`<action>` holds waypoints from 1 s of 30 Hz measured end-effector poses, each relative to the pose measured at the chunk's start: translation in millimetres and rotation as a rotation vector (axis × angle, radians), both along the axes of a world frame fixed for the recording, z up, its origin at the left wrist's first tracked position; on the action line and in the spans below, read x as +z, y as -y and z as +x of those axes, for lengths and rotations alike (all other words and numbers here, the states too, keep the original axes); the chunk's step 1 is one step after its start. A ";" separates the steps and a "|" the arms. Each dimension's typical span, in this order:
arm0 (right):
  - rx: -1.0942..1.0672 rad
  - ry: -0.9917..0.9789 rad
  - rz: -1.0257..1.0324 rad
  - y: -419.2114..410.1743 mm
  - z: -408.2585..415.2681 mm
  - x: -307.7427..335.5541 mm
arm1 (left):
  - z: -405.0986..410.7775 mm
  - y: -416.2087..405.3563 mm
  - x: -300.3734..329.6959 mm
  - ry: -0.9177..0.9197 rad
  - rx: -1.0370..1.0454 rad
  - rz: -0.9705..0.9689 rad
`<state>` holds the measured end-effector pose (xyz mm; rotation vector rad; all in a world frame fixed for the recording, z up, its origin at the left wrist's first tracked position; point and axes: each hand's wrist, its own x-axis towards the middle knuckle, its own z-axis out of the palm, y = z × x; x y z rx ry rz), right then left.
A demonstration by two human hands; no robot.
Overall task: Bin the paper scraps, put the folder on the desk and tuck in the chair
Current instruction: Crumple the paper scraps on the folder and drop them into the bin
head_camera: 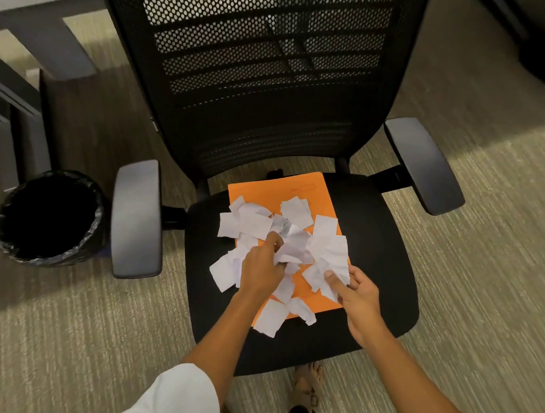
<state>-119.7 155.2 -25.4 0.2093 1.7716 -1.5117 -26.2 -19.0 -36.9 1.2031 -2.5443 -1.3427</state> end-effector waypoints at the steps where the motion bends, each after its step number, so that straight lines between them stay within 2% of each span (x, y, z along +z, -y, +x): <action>1: 0.019 0.006 -0.036 3.6 1.9 2.4 | 2.0 1.9 0.3 -0.061 0.069 0.087; 4: 0.092 -0.038 -0.073 17.2 6.2 6.6 | 8.5 5.4 0.9 -0.218 0.222 0.352; 7: 0.155 -0.124 -0.066 32.6 9.3 8.5 | 15.1 5.1 9.1 -0.298 0.230 0.499; 11: 0.251 -0.299 0.087 43.5 11.7 -3.2 | 23.1 3.9 17.7 -0.264 0.208 0.668; 17: 0.339 -0.522 0.223 53.4 16.5 -0.6 | 24.0 3.9 22.2 -0.188 0.325 0.959; 19: 0.352 -0.582 0.233 59.0 18.4 3.9 | 24.8 3.2 21.7 -0.188 0.328 0.968; 22: 0.362 -0.613 0.240 64.8 20.4 6.8 | 27.5 2.0 13.8 -0.172 0.319 0.866; 25: 0.380 -0.626 0.211 68.2 23.4 7.1 | 30.5 1.7 7.8 -0.179 0.458 0.752; 30: 0.380 -0.557 0.158 56.2 25.2 10.5 | 43.9 6.3 2.5 -0.182 0.588 0.757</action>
